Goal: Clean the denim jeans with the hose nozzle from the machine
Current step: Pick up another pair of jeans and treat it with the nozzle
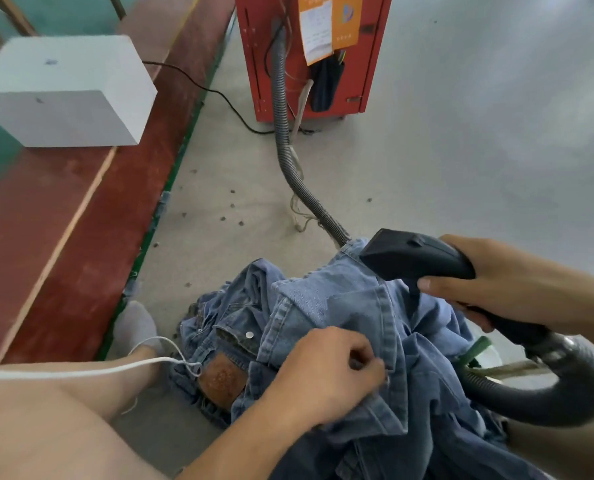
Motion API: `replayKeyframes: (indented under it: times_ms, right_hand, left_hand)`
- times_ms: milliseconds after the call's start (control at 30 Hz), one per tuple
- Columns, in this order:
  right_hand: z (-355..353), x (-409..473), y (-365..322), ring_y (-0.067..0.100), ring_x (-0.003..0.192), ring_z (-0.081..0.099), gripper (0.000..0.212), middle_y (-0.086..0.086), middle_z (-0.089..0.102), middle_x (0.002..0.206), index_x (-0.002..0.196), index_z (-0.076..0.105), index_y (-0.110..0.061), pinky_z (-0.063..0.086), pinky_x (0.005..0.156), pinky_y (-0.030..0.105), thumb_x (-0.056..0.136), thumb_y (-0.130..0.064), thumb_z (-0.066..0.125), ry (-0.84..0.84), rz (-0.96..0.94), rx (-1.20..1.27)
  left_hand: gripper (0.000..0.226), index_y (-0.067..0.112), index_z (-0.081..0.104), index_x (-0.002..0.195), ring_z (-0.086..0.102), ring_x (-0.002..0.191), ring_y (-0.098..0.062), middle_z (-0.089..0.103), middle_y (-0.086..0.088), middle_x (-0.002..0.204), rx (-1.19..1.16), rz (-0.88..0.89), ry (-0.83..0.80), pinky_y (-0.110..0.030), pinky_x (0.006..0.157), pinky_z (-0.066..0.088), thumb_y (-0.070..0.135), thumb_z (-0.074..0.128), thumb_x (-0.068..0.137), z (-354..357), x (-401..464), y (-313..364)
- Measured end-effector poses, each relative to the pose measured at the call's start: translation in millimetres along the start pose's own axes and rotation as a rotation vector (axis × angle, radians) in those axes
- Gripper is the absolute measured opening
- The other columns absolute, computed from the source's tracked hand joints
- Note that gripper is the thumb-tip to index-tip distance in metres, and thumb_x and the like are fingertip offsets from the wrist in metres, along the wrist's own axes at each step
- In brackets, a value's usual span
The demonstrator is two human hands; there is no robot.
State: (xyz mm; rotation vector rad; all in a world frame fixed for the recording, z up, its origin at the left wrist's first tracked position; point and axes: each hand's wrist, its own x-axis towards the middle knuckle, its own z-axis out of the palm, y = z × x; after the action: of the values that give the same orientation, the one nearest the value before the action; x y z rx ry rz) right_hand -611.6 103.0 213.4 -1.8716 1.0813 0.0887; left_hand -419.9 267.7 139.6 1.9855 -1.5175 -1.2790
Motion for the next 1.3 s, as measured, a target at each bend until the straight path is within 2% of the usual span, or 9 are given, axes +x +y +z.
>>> replayKeyframes:
  times_ms: [200,400,500,800,967,1033,1133,1233,1300]
  right_hand:
    - [-8.1,-9.7,4.8,0.019,0.045,0.060,0.020,0.006,0.064,0.056,0.081,0.058,-0.041,0.053,0.048,0.029,0.094,-0.040,0.072,0.041,-0.051,0.006]
    - [-12.9,-22.5,14.6,0.023,0.047,0.061,0.024,0.015,0.066,0.061,0.097,0.060,-0.037,0.055,0.052,0.038,0.088,-0.057,0.071,-0.016,-0.076,-0.017]
    - [-16.3,-33.4,18.2,0.022,0.046,0.063,0.051,0.014,0.067,0.062,0.113,0.061,-0.037,0.054,0.048,0.032,0.081,-0.076,0.069,-0.112,-0.095,-0.079]
    - [-11.7,-48.3,10.4,0.026,0.050,0.066,0.055,0.012,0.069,0.075,0.121,0.060,-0.035,0.058,0.048,0.046,0.082,-0.072,0.072,-0.271,-0.082,-0.106]
    - [2.2,-34.4,-0.9,0.015,0.050,0.065,0.038,0.005,0.071,0.075,0.111,0.062,-0.040,0.054,0.047,0.030,0.081,-0.061,0.070,-0.130,-0.142,-0.150]
    - [-7.8,-27.3,1.6,0.020,0.046,0.064,0.039,0.009,0.070,0.066,0.105,0.061,-0.037,0.052,0.044,0.029,0.079,-0.065,0.068,0.031,-0.117,-0.128]
    - [-22.6,-19.6,10.4,0.031,0.044,0.060,0.047,0.018,0.065,0.059,0.099,0.060,-0.029,0.052,0.043,0.032,0.077,-0.069,0.069,0.093,-0.087,-0.070]
    - [-20.7,-9.9,19.2,0.036,0.045,0.061,0.044,0.018,0.064,0.059,0.096,0.060,-0.030,0.056,0.046,0.041,0.078,-0.069,0.067,0.084,-0.048,-0.074]
    - [-16.1,-3.9,22.0,0.034,0.045,0.062,0.038,0.016,0.066,0.059,0.093,0.059,-0.036,0.058,0.049,0.044,0.078,-0.070,0.064,0.082,-0.026,-0.099]
  left_hand:
    - [0.036,0.001,0.072,0.103,0.076,0.088,-0.029,0.077,-0.016,0.095,-1.168,-0.348,-0.018,-0.043,0.081,0.062,0.033,0.055,0.106,-19.1,-3.3,-0.7]
    - [0.041,0.028,0.076,0.085,0.067,0.081,-0.005,0.075,0.006,0.083,-0.632,-0.211,-0.111,-0.024,0.075,0.053,0.067,0.081,0.073,-12.3,-27.1,-9.8]
    - [0.015,0.020,0.081,0.096,0.075,0.092,-0.018,0.080,-0.002,0.098,-0.928,-0.248,-0.003,-0.026,0.077,0.056,0.025,0.067,0.098,-12.5,-25.4,-13.8]
    - [0.040,0.011,0.074,0.125,0.071,0.111,-0.021,0.071,-0.016,0.128,-1.341,-0.135,-0.180,-0.029,0.091,0.056,0.003,0.041,0.103,-6.2,-26.7,3.0]
    - [0.048,0.018,0.080,0.114,0.068,0.111,-0.006,0.077,0.003,0.114,-0.736,-0.112,-0.251,-0.020,0.103,0.049,-0.006,0.042,0.098,19.1,-39.0,8.6]
    - [0.047,0.033,0.082,0.092,0.065,0.104,0.007,0.077,0.019,0.102,-0.424,-0.069,-0.301,-0.011,0.098,0.043,0.020,0.037,0.096,10.0,-42.5,9.7]
    - [0.061,0.038,0.062,0.073,0.063,0.096,-0.015,0.074,0.010,0.083,0.141,-0.136,-0.225,-0.042,0.103,0.032,0.071,0.015,0.093,-16.3,-35.2,-11.7]
    - [0.059,0.028,0.064,0.077,0.044,0.103,-0.017,0.058,0.012,0.089,0.664,-0.245,-0.095,-0.048,0.095,0.024,0.083,0.046,0.084,-35.0,-27.3,-42.0]
    - [0.038,0.036,0.054,0.093,0.033,0.117,-0.016,0.041,0.014,0.110,0.623,-0.178,0.022,-0.044,0.100,0.024,0.071,0.064,0.079,-36.8,-21.1,-54.4]
